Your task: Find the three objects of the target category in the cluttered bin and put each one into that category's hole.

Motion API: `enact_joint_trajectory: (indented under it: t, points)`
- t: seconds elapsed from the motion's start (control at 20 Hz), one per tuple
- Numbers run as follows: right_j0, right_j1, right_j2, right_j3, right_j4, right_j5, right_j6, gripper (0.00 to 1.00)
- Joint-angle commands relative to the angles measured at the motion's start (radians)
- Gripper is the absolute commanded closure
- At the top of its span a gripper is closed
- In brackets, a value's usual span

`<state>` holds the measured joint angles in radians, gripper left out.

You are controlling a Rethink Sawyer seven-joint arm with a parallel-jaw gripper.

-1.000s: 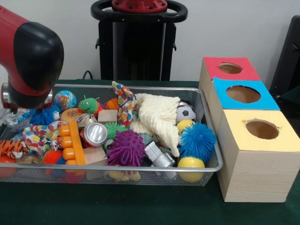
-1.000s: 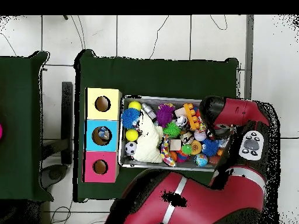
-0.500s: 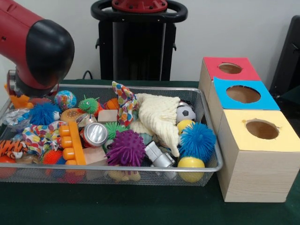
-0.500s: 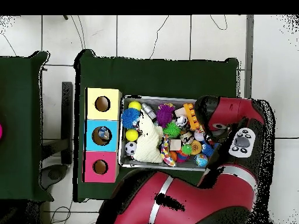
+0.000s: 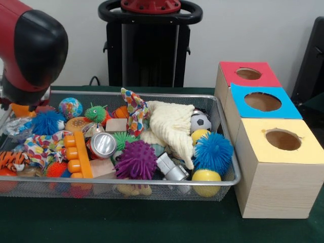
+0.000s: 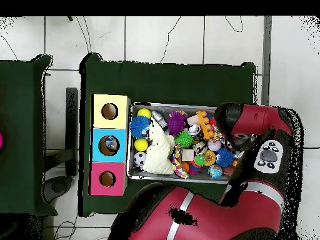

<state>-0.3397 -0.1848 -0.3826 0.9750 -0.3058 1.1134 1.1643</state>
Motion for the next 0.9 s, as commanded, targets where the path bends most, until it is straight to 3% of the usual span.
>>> enact_joint_trajectory:
  t: [0.05,0.3,0.9]
  points:
    - [-0.063,-0.007,0.19,0.134,0.059,-0.161,0.052,0.0]
    - [-0.12,-0.003,0.288,0.159,0.099,-0.21,-0.024,0.0]
    - [-0.119,0.036,0.304,0.099,0.064,-0.179,0.012,0.0]
